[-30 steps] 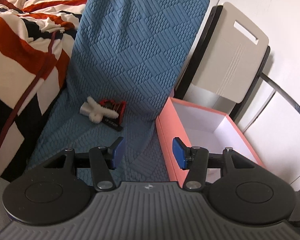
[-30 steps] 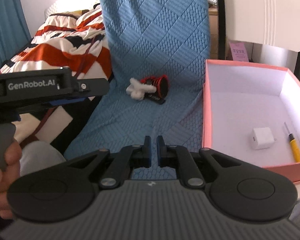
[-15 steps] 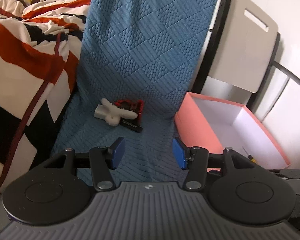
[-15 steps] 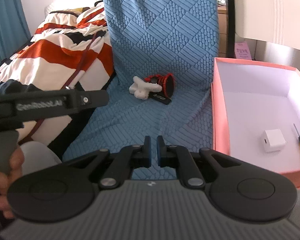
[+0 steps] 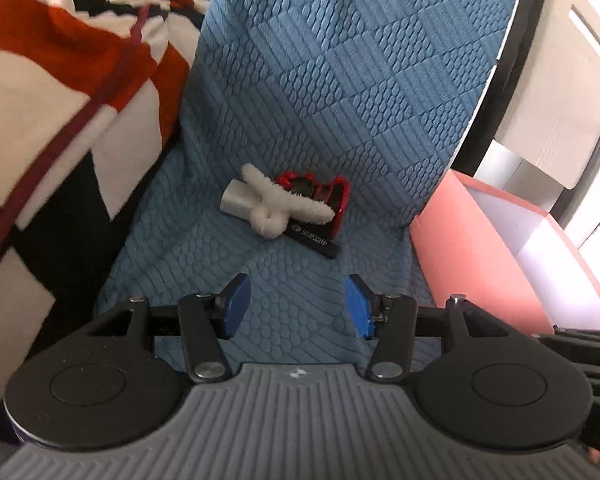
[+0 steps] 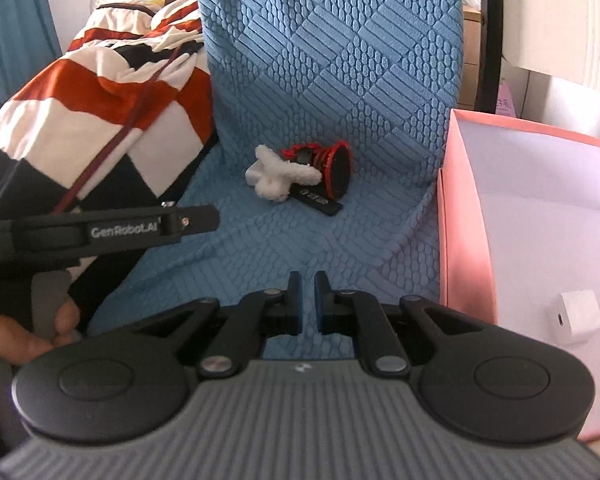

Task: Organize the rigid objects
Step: 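Reach both tools toward the red-and-black object and black USB stick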

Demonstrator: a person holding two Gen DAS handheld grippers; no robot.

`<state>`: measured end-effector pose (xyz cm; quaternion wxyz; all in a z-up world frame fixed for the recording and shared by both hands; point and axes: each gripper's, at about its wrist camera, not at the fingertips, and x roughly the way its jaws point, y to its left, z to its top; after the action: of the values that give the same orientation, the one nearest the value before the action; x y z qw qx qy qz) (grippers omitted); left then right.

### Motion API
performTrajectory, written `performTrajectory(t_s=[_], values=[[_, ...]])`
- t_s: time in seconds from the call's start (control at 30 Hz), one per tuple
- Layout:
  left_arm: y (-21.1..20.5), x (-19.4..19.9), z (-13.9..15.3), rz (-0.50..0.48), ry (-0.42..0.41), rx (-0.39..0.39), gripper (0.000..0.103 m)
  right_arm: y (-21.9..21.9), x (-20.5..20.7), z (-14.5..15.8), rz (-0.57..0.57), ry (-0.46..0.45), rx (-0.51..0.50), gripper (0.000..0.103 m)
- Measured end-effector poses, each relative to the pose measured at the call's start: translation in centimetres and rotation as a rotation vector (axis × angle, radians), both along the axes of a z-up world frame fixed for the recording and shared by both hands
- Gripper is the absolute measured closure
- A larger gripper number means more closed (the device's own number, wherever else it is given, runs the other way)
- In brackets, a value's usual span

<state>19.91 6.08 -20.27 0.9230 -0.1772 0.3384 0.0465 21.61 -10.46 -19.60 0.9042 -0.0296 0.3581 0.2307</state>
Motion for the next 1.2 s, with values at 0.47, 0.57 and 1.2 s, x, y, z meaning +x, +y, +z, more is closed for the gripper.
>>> performTrajectory(t_s=[0.47, 0.57, 1.2], values=[[4.4, 5.9, -1.1, 0.019, 0.056, 0.007, 0.038, 2.2, 5.6, -0.2, 0.052, -0.018, -0.036, 0.082], [5.2, 7.1, -1.6, 0.002, 0.084, 0.001, 0.038, 3.1, 6.7, -0.6, 0.066, -0.023, -0.037, 0.054], [7.6, 14.6, -5.5, -0.118, 0.169, -0.103, 0.041, 6.5, 18.2, -5.7, 0.164, 0.101, -0.128, 0.056]])
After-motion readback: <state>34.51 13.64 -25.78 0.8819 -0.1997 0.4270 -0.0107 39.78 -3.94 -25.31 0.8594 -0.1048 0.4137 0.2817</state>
